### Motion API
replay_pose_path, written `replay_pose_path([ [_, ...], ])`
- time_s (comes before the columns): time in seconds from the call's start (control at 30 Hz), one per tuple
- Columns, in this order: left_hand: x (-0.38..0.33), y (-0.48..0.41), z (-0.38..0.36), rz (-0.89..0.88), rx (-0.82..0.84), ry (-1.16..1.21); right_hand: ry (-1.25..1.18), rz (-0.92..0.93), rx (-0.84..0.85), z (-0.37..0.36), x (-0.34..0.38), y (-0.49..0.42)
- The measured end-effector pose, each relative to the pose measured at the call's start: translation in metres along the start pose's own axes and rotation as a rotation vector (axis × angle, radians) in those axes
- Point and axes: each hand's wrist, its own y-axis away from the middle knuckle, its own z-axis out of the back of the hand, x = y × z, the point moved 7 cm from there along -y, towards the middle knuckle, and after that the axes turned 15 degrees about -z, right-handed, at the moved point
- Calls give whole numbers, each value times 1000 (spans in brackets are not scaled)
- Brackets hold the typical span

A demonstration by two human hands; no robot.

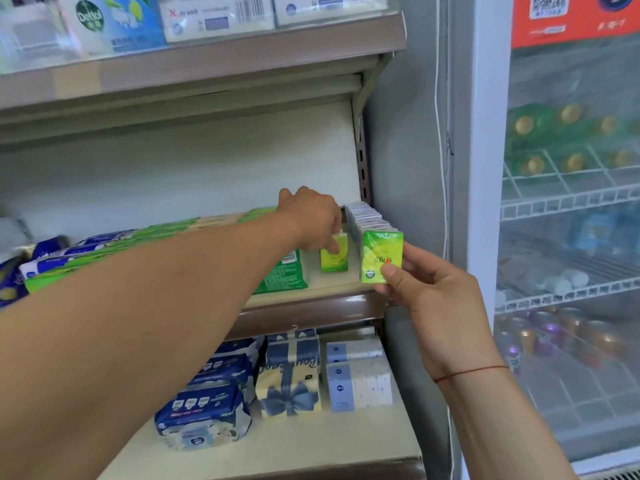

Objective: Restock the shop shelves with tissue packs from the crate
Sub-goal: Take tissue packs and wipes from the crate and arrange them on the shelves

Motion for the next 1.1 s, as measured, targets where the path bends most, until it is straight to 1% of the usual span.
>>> replay_pose_path([
  [0.33, 4, -12, -11, -3, 38, -93, -53, -32, -25, 8, -6, -11],
  [0.6, 7, -11, -14, 1, 38, -67, -26, -57, 35, 2, -10, -10],
  [0.67, 7, -7, -9, 0, 19, -47, -23, -67, 46, 1, -11, -8],
  [0.77, 5, 8, 14, -8, -79, -12, -32, -68, 33, 1, -11, -3],
  [0.83, 2, 27, 34, -16, -189, 80, -29, -62, 34, -3, -9, 1],
  [0.9, -9, 52, 51, -45, -270, 283, -25, -56, 41, -7, -5, 8],
  [0.97, -24, 78, 57, -78, -263, 539, -38, -55, 53, -11, 0, 15],
  [1.0, -33, 89, 58, -103, -237, 621, -43, -51, 57, -13, 2, 19],
  [1.1, -53, 114, 65, -187, -216, 726, -36, -33, 44, -15, 6, 35],
])
